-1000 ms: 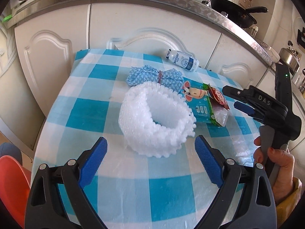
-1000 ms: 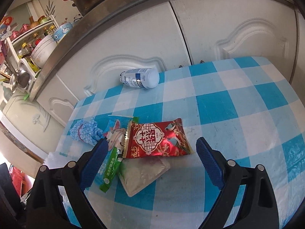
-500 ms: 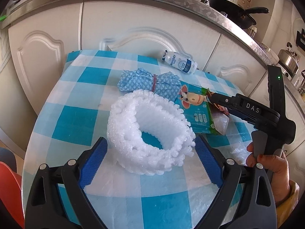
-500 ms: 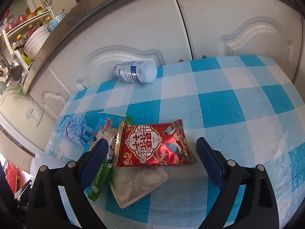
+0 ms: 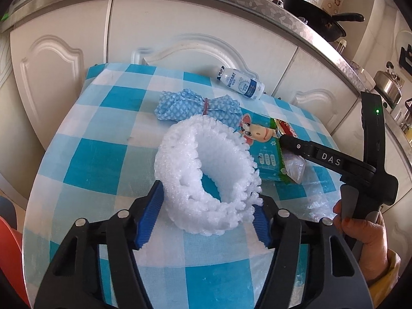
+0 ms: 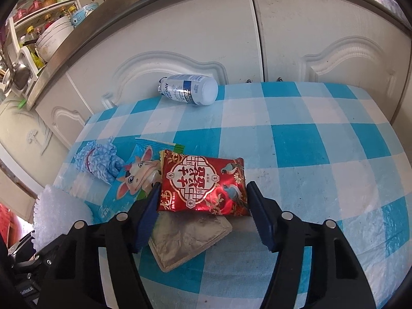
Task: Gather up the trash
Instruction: 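Grasp the white foam net with the left tool while the right tool grasps the red snack packet, then carry the foam net and red packet over the red bucket with both tools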
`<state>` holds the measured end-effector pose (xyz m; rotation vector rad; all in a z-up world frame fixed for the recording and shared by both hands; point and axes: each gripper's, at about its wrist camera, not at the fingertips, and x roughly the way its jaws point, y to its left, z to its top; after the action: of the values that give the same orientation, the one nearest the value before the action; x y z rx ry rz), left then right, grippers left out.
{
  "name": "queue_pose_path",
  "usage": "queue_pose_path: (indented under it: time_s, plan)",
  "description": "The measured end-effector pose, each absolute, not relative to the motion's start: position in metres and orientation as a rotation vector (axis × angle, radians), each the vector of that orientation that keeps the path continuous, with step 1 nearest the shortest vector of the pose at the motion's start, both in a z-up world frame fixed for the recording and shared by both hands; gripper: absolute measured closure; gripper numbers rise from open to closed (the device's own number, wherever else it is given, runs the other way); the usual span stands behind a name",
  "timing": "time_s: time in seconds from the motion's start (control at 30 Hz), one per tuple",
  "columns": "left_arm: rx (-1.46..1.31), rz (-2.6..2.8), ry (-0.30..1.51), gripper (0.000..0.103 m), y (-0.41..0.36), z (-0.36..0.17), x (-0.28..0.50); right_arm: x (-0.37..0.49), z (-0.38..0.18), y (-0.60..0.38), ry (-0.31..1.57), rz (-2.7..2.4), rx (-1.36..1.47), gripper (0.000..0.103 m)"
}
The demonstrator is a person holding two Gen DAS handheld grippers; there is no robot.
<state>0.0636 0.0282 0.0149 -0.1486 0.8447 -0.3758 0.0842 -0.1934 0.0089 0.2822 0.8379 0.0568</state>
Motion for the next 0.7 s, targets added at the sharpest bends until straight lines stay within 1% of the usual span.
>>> queue_pose_path:
  time_s: [0.03,0.07,0.13,0.23,0.43,0.7]
  plan:
    - [-0.151,-0.375,0.844,0.047,0.029,0.015,0.063,0.082,0.009,-0.193,0.838,0.059,0.28,0.037]
    - [-0.154,-0.376,0.845,0.049,0.029,0.016,0.063,0.08,0.009,-0.192,0.838,0.06,0.277,0.038]
    - [-0.16,-0.379,0.845,0.057,0.03,0.016,0.063,0.075,0.01,-0.191,0.829,0.059,0.277,0.039]
    - [-0.166,-0.382,0.847,0.063,0.032,0.018,0.061,0.068,0.011,-0.19,0.824,0.06,0.279,0.039]
    - [-0.173,-0.39,0.849,0.068,0.037,0.02,0.051,0.047,0.012,-0.184,0.816,0.072,0.285,0.04]
    - [-0.189,-0.395,0.83,0.069,0.051,0.027,0.026,0.008,0.019,-0.173,0.795,0.087,0.308,0.04]
